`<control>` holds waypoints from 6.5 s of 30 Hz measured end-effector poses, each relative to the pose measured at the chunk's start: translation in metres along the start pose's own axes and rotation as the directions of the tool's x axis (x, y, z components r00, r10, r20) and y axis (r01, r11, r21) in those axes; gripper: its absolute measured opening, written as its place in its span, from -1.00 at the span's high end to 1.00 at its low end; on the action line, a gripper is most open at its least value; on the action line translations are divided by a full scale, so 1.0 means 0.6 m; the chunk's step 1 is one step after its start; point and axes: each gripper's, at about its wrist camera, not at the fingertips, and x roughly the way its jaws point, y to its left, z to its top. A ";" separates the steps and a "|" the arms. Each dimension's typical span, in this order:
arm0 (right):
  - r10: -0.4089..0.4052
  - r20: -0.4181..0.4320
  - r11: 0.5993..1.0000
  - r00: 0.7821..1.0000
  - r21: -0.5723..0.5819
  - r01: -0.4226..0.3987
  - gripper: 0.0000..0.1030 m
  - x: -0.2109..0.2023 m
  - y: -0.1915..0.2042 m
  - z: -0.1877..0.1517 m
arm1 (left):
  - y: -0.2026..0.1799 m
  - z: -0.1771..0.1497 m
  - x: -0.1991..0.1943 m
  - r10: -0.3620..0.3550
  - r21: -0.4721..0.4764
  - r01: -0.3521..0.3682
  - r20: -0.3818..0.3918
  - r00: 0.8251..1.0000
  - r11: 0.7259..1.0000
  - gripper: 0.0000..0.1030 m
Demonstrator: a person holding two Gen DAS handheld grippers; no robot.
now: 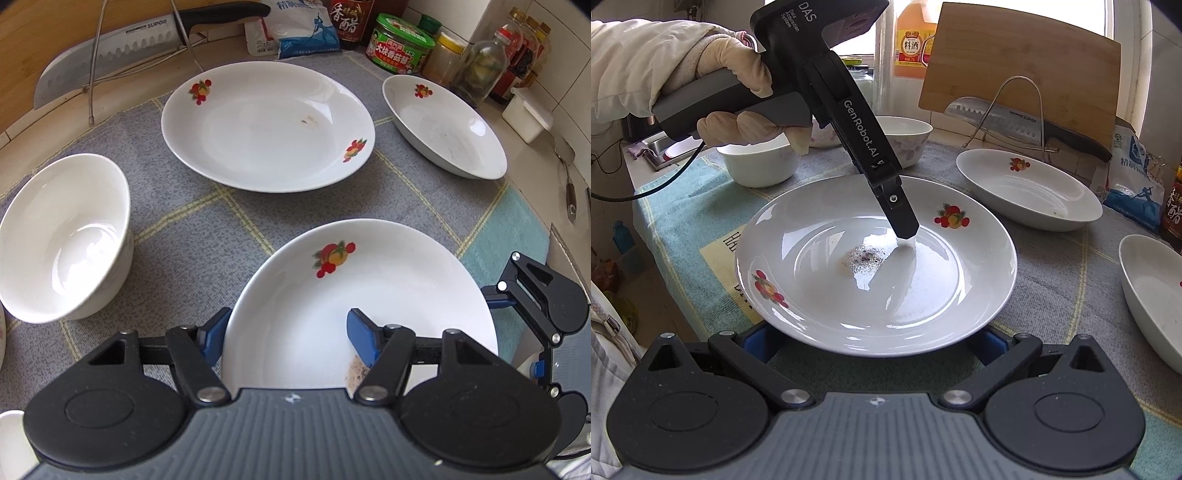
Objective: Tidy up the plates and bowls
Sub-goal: 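Carry the stained plate with the left tool over the fruit-print plate, then lower the stained plate onto the fruit-print plate and open the left tool, then move the left tool toward the white plate beside the knife rack, then close the left tool on that white plate's rim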
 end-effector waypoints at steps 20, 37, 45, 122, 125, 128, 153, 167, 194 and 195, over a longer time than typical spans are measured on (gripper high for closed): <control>-0.021 -0.041 1.000 0.999 0.014 0.021 -1.00 -0.041 -0.039 0.006 | -0.046 0.037 -0.013 -0.020 0.078 0.017 0.032 0.999 0.997 -0.28; -0.154 -0.024 0.986 0.988 0.057 0.155 -1.00 -0.128 -0.180 0.001 | -0.159 0.198 0.034 -0.073 0.226 0.053 0.082 0.994 0.973 -0.28; -0.211 -0.041 0.971 0.977 0.109 0.215 -1.00 -0.147 -0.249 -0.022 | -0.211 0.269 0.088 -0.109 0.288 0.084 0.070 0.992 0.954 -0.28; -0.095 -0.080 0.968 0.992 0.224 0.111 -1.00 -0.128 -0.245 -0.031 | -0.241 0.144 -0.027 0.153 0.049 -0.180 0.339 0.928 0.982 -0.65; -0.076 -0.081 0.973 0.994 0.214 0.091 -1.00 -0.114 -0.226 -0.023 | -0.226 0.104 -0.039 0.177 -0.024 -0.179 0.329 0.928 0.984 -0.65; -0.081 -0.104 0.972 0.991 0.214 0.102 -1.00 -0.096 -0.205 -0.019 | -0.212 0.072 -0.045 0.197 -0.061 -0.187 0.326 0.925 0.980 -0.65; -0.225 -0.141 0.950 0.964 0.188 0.249 -1.00 0.054 -0.094 0.099 | -0.034 -0.007 -0.097 0.191 -0.024 -0.192 0.297 0.936 0.981 -0.65; -0.251 -0.154 0.932 0.956 0.230 0.282 -1.00 0.119 -0.144 0.120 | -0.027 0.053 -0.069 0.184 0.091 -0.212 0.247 0.951 0.973 -0.65; -0.259 -0.094 0.932 0.961 0.235 0.275 -1.00 0.143 -0.171 0.123 | 0.040 0.243 0.057 0.105 0.258 -0.129 0.105 0.989 0.957 -0.65; -0.262 -0.092 0.932 0.961 0.236 0.276 -1.00 0.143 -0.171 0.123 | 0.043 0.247 0.061 0.100 0.261 -0.123 0.100 0.990 0.957 -0.64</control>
